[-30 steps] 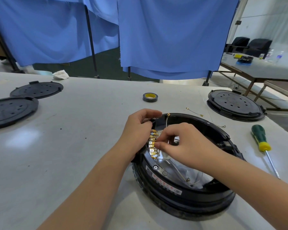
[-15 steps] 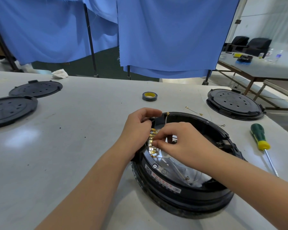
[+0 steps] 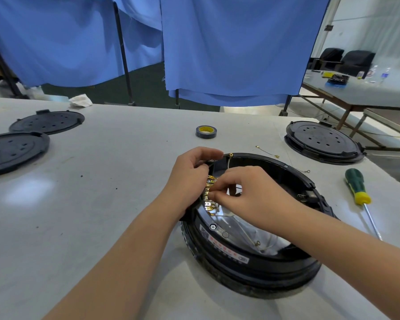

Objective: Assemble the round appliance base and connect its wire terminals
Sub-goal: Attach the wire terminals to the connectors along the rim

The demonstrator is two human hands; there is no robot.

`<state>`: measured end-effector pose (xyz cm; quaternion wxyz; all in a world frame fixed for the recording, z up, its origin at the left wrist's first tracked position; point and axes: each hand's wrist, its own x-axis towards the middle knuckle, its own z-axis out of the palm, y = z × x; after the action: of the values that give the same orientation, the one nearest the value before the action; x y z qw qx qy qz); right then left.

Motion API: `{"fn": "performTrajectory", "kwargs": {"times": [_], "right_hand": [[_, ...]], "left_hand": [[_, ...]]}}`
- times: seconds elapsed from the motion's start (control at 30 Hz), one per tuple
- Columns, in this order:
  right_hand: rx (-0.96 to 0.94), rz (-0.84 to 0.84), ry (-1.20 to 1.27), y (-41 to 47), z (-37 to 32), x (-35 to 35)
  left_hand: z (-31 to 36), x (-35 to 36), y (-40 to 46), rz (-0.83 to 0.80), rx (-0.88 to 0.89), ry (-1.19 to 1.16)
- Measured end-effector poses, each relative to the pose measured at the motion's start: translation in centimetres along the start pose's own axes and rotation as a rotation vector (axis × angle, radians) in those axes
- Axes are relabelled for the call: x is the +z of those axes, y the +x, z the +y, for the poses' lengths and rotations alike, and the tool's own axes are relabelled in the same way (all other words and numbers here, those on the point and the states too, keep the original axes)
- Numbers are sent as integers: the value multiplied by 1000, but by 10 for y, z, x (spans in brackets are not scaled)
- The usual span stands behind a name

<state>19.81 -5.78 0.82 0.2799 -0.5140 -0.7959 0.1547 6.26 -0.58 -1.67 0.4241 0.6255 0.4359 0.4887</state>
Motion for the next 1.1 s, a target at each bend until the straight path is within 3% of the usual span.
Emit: {"fn": "performTrajectory", "kwargs": {"times": [0.47,0.7,0.87,1.0,1.1], "right_hand": [[-19,-11,-47,-1,1,-1],[76,194,82,-2,17,-40],[231,311,57,-4,64,-82],[479,166,-49,-3,117,-92],[529,-33,-137,-6,140,-81]], "left_hand": [[1,-1,-1,-4,-14,-12],[2,-3,-1,11,-74,-29],[4,-5,-2,21,-109,-17],[5,-7,-2,13,-120,-2],[6,-8,-2,9,-120,7]]}}
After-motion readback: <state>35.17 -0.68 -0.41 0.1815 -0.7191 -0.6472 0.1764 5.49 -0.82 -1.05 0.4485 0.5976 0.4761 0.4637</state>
